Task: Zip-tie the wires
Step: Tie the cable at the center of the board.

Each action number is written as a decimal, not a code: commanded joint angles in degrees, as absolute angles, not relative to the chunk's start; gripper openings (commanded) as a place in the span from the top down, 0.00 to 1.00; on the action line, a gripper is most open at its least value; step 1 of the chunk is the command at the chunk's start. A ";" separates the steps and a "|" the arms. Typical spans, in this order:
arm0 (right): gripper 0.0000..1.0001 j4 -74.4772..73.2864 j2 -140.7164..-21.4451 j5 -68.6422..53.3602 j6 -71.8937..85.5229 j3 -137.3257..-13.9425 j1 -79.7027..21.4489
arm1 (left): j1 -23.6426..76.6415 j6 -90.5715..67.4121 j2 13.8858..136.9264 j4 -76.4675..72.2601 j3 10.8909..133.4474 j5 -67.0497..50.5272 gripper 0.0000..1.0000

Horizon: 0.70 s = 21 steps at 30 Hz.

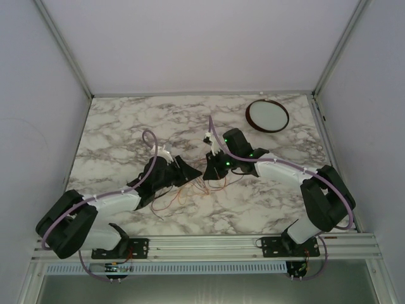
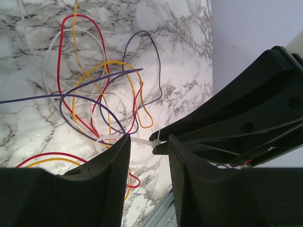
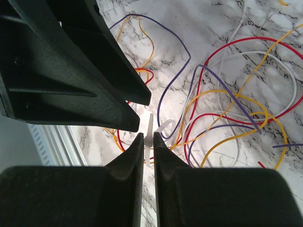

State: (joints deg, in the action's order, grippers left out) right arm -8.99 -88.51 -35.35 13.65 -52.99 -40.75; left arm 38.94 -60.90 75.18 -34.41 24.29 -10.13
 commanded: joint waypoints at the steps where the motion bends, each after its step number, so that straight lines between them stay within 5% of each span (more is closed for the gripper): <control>1: 0.98 -7.88 -87.68 -35.40 13.01 -53.73 -41.31 | 38.67 -60.20 76.42 -38.09 26.64 -11.12 0.62; 21: 0.98 -8.06 -88.16 -34.03 13.53 -53.98 -41.31 | 39.18 -55.77 80.71 -34.46 31.26 -12.04 0.82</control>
